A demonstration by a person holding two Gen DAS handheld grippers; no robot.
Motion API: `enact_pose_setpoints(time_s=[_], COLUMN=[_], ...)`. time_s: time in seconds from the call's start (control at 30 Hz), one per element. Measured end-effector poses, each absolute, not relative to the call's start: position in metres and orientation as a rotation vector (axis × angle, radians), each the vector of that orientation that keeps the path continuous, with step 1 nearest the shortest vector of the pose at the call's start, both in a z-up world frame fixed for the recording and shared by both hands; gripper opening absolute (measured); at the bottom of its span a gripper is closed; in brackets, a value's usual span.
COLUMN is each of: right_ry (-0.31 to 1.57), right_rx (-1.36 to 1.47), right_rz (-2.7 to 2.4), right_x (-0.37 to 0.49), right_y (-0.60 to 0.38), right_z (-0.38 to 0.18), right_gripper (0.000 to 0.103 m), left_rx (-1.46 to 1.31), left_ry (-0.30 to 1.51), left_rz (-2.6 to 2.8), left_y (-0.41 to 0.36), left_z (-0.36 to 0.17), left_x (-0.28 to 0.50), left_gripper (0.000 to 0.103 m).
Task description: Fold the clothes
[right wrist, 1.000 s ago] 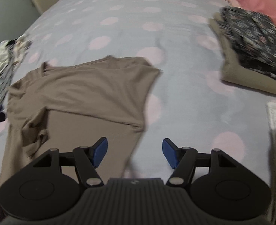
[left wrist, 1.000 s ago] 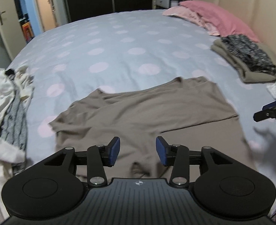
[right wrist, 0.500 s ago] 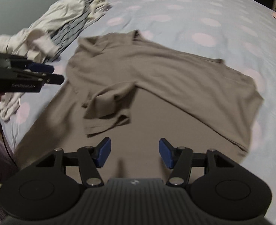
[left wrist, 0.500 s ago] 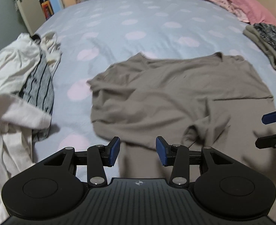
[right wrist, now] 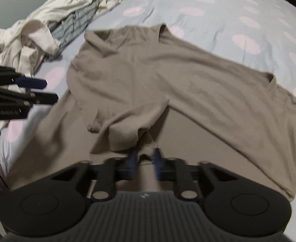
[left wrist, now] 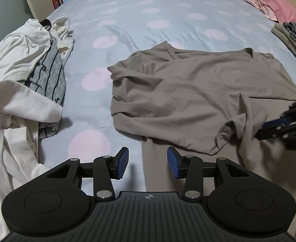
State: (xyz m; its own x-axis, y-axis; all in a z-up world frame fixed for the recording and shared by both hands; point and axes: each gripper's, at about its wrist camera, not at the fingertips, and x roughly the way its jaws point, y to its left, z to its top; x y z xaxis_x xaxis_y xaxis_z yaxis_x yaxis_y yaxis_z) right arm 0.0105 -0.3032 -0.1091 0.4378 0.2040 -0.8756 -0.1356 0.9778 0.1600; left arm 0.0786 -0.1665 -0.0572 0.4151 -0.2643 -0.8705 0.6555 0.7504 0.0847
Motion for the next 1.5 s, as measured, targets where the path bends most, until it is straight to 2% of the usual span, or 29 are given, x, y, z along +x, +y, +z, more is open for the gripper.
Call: enact_pose_setpoints(time_s=[0.43,0.53,0.77,0.83,0.9,1.13,1.23,1.27,1.3,1.5], right_ry=[1.147,1.151,1.055,1.027,0.999,0.977,0.992,0.996,1.0,0.927], right_rx=[0.202,0.243,0.144,0.116,0.086,-0.14,-0.273,-0.295,-0.309,-0.153], right_rz=[-0.008,-0.065,0.031,0.058,0.087,0.182,0.158,0.147,0.138,0.102], right_x=[-0.028,-0.039,-0.061,-0.067,-0.073,-0.071,-0.064,-0.063,-0.061,-0.055], right_y=[-0.399,-0.419,-0.393,-0.386,-0.378,-0.325,-0.317,-0.318,-0.319,-0.35], right_z=[-0.076,-0.083,-0.076,-0.074,-0.072,-0.092,-0.108,-0.111,-0.113,-0.068], right_gripper=[0.004,0.008,0.011,0.015,0.036,0.038,0.035,0.023,0.005,0.003], left_rx=[0.459,0.469,0.495,0.501,0.505,0.513,0.504,0.501,0.498,0.481], left_ry=[0.998,0.998,0.987,0.986,0.982,0.977,0.983,0.986,0.99,1.006], left_rz=[-0.611,-0.617,-0.632,-0.632,-0.633,-0.611,-0.592,-0.586,-0.58,-0.553], left_y=[-0.174,-0.18,-0.19,-0.191,-0.193,-0.191,-0.186,-0.184,-0.182,-0.177], left_z=[-0.062,-0.063,-0.062,-0.062,-0.062,-0.064,-0.066,-0.067,-0.068,-0.073], left_x=[0.079,0.077,0.068,0.066,0.064,0.068,0.073,0.074,0.076,0.084], left_gripper=[0.04,0.04,0.04,0.04,0.04,0.04,0.04,0.04,0.04,0.04])
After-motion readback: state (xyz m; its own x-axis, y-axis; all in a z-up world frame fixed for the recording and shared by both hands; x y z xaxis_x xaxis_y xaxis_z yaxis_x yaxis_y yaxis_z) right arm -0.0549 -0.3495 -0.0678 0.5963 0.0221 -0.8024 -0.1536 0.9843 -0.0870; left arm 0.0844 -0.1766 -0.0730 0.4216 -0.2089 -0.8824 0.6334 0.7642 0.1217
